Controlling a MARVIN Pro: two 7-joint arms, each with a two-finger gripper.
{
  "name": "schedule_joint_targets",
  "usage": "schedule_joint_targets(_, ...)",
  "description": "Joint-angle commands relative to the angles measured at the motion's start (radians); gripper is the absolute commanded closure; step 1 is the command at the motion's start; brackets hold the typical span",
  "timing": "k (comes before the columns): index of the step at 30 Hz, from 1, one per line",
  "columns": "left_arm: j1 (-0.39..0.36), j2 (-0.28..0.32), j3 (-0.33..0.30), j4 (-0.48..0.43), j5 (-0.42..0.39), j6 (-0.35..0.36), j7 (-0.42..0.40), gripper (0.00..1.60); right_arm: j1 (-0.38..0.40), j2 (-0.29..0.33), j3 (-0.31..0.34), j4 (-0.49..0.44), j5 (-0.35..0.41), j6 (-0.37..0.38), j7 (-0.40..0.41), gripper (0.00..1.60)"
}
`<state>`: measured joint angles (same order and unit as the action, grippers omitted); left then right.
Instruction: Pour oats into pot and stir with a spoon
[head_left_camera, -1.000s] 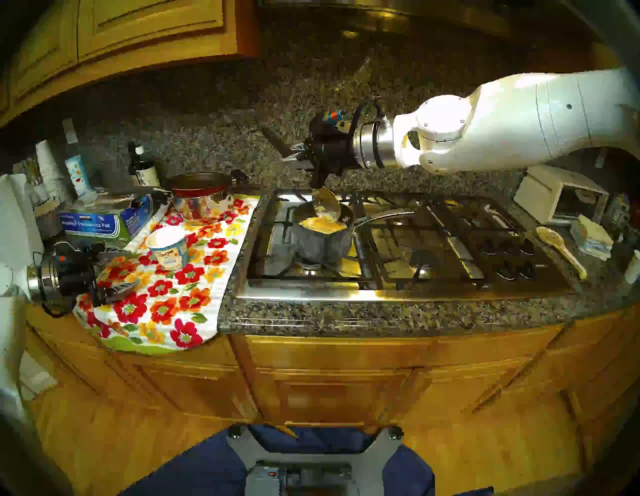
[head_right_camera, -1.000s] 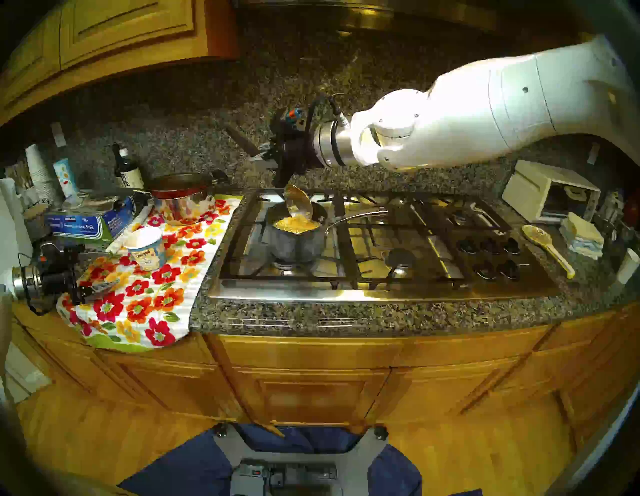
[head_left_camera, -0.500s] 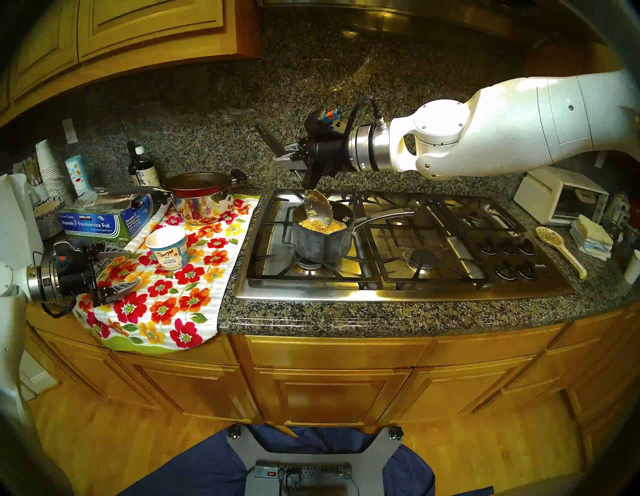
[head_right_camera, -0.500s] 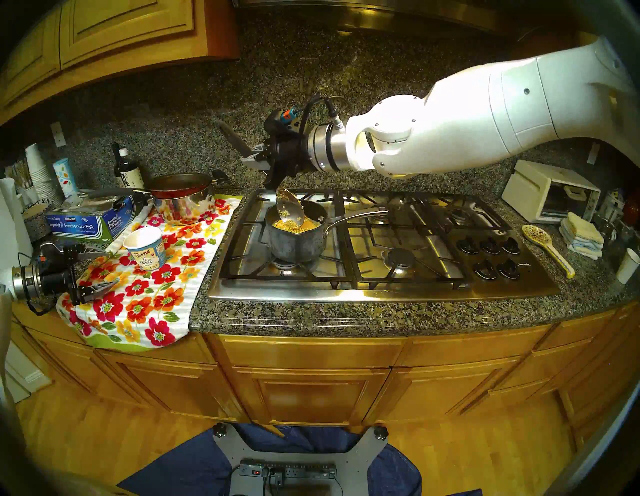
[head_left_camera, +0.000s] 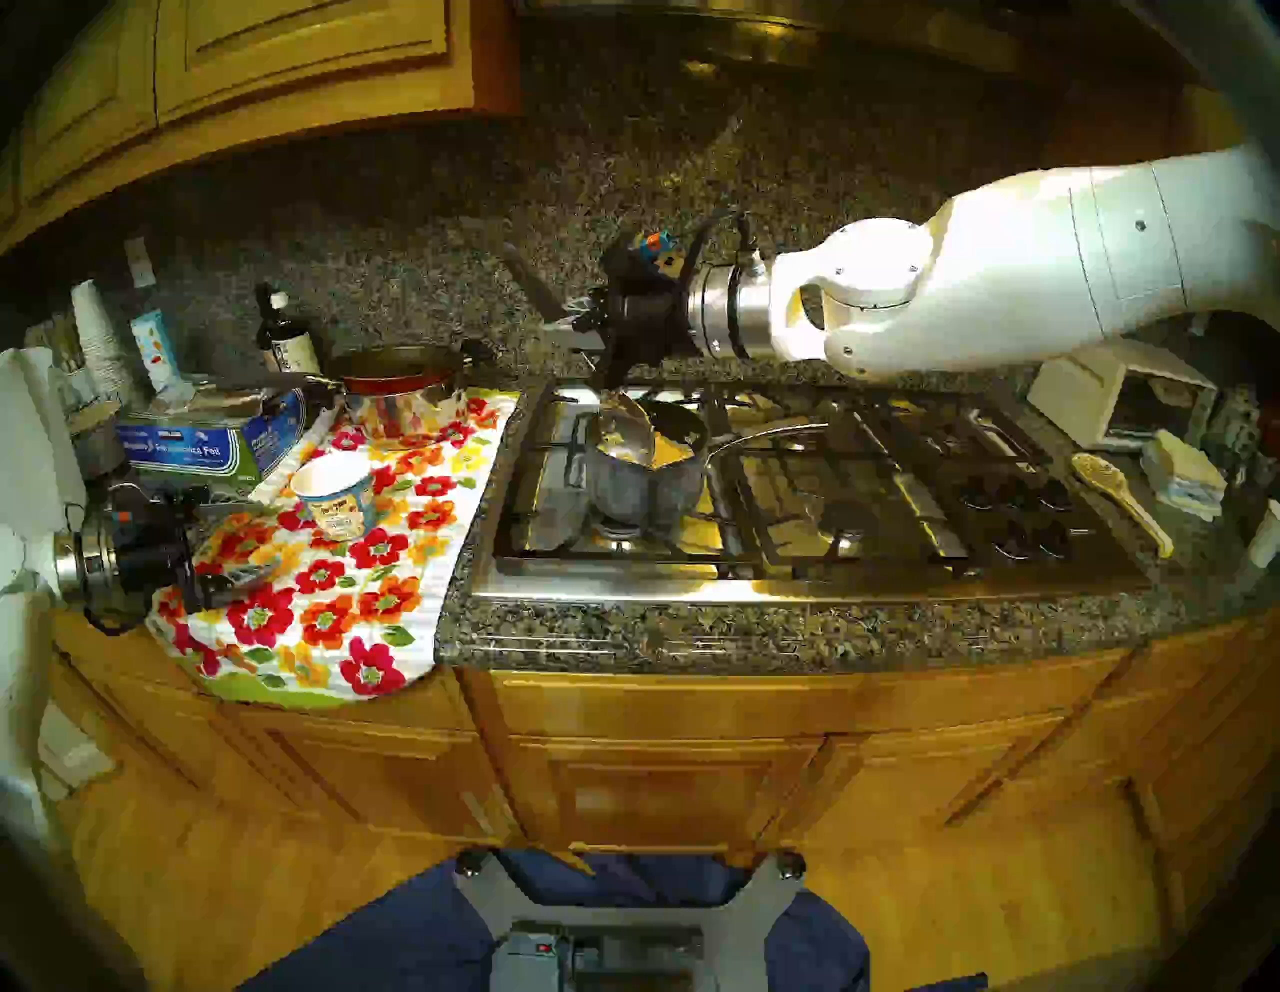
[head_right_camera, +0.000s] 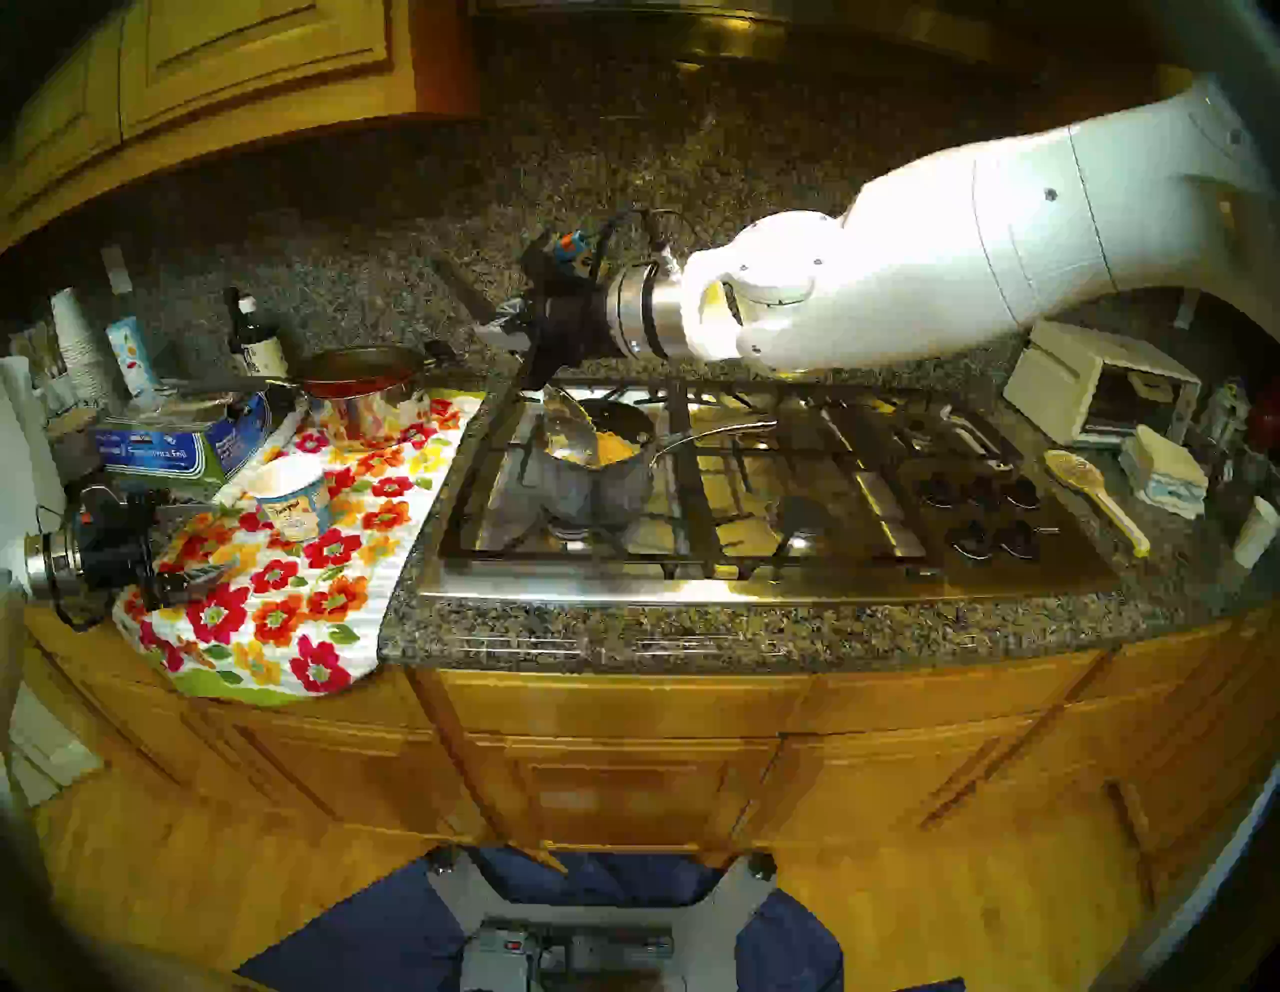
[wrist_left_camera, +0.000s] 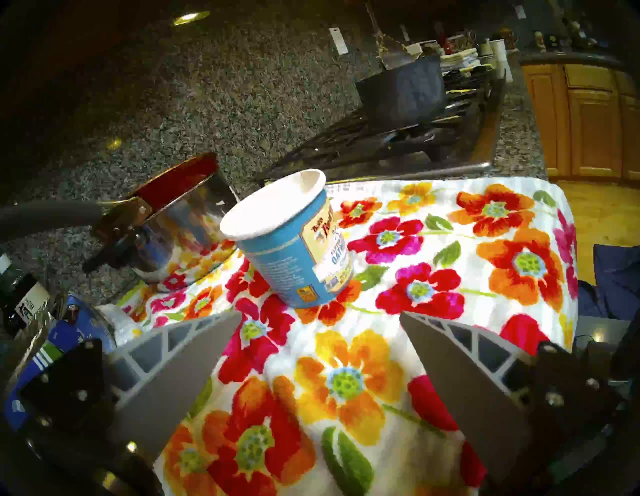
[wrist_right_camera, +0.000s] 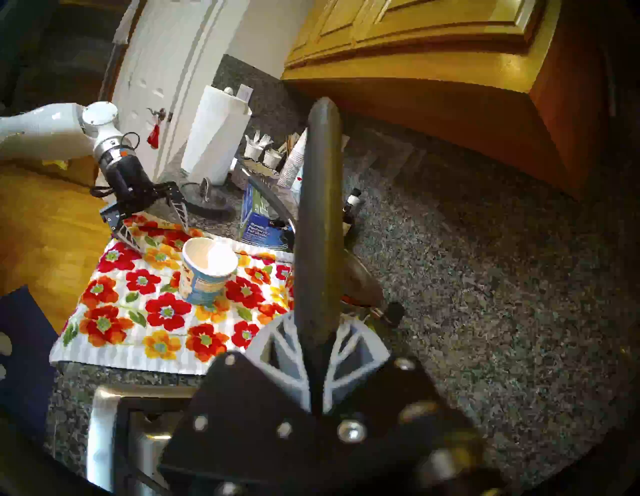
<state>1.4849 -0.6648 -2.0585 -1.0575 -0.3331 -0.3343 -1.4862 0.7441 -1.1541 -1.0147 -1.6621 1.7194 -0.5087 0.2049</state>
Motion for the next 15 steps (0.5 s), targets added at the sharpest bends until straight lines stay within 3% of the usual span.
schedule_joint_targets(1, -0.017, 0.019, -0.015, -0.013, -0.022, 0.0, 0.003, 0.0, 0.006, 0.005, 0.024, -0.021, 0.005, -0.032, -0.051, 1.6)
schedule_joint_targets(15, -0.017, 0.019, -0.015, -0.012, -0.023, 0.0, 0.003, 0.0, -0.05, -0.021, -0.015, -0.033, -0.089, -0.1, -0.119, 1.6)
